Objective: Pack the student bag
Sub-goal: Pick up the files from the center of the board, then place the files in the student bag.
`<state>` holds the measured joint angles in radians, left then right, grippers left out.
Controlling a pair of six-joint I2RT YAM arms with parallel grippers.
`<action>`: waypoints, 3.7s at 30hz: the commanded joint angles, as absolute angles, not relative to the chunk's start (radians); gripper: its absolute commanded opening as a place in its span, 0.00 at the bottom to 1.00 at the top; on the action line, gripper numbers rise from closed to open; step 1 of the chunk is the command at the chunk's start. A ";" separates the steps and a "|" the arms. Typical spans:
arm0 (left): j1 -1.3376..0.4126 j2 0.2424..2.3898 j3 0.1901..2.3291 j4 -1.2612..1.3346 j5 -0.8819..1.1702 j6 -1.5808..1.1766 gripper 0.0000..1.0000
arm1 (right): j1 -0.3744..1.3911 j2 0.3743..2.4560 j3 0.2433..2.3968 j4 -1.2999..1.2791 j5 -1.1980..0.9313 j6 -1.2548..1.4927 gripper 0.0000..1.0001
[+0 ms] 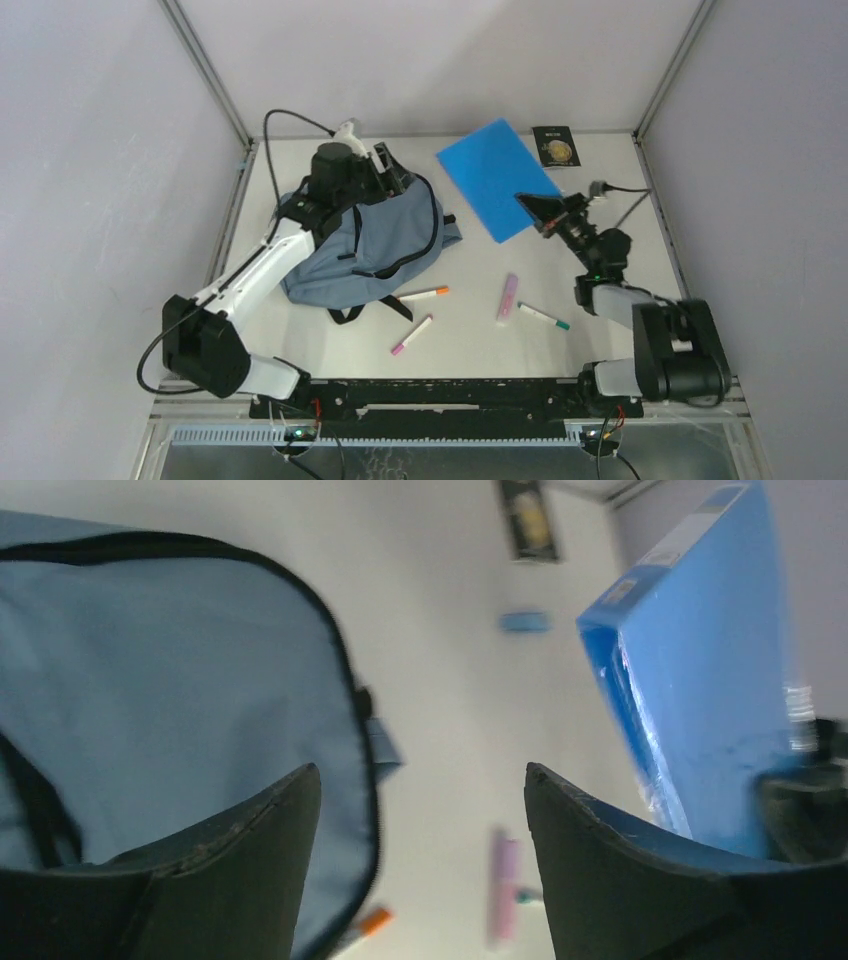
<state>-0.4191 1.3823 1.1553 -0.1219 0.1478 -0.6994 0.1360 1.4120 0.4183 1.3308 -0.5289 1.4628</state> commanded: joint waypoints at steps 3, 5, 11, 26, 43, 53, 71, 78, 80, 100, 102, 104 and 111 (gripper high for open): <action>-0.609 1.548 1.340 -0.458 -0.235 -0.303 0.80 | -0.094 0.970 0.439 0.488 -0.554 1.182 0.00; -0.684 1.632 1.413 -0.505 -0.335 -0.233 0.82 | -0.154 0.846 0.488 0.208 -0.509 1.033 0.00; -0.799 1.887 1.671 -0.642 -0.541 -0.159 0.84 | -0.409 0.690 0.515 0.007 -0.654 0.941 0.00; -0.861 2.203 1.893 -0.818 -0.780 -0.124 0.79 | -0.430 0.688 0.515 -0.027 -0.704 0.952 0.00; -0.824 1.972 1.831 -0.790 -0.862 -0.227 0.00 | -0.421 0.685 0.515 -0.028 -0.719 0.942 0.00; -0.635 1.577 1.578 -0.602 -0.394 -0.366 0.00 | -0.229 0.836 0.580 0.088 -0.781 0.894 0.00; -0.436 1.191 1.091 -0.182 -0.012 -0.469 0.00 | 0.313 1.438 1.026 0.024 -0.822 0.764 0.00; -0.386 1.111 1.045 -0.105 0.209 -0.453 0.00 | 0.350 1.638 1.181 -0.025 -0.977 0.710 0.00; -0.375 1.107 1.034 -0.086 0.291 -0.449 0.00 | 0.373 1.700 1.252 -0.077 -1.010 0.673 0.00; -0.249 1.028 0.857 0.168 0.395 -0.613 0.00 | 0.597 2.358 1.951 -0.179 -0.975 0.826 0.05; -0.247 1.032 0.849 0.195 0.401 -0.635 0.00 | 0.596 2.380 1.964 -0.153 -0.953 0.861 0.08; -0.247 1.039 0.840 0.223 0.403 -0.656 0.00 | 0.595 2.390 1.968 -0.135 -0.929 0.884 0.27; -0.237 1.026 0.818 0.226 0.349 -0.674 0.00 | 0.590 2.234 1.803 -0.100 -0.758 0.893 1.00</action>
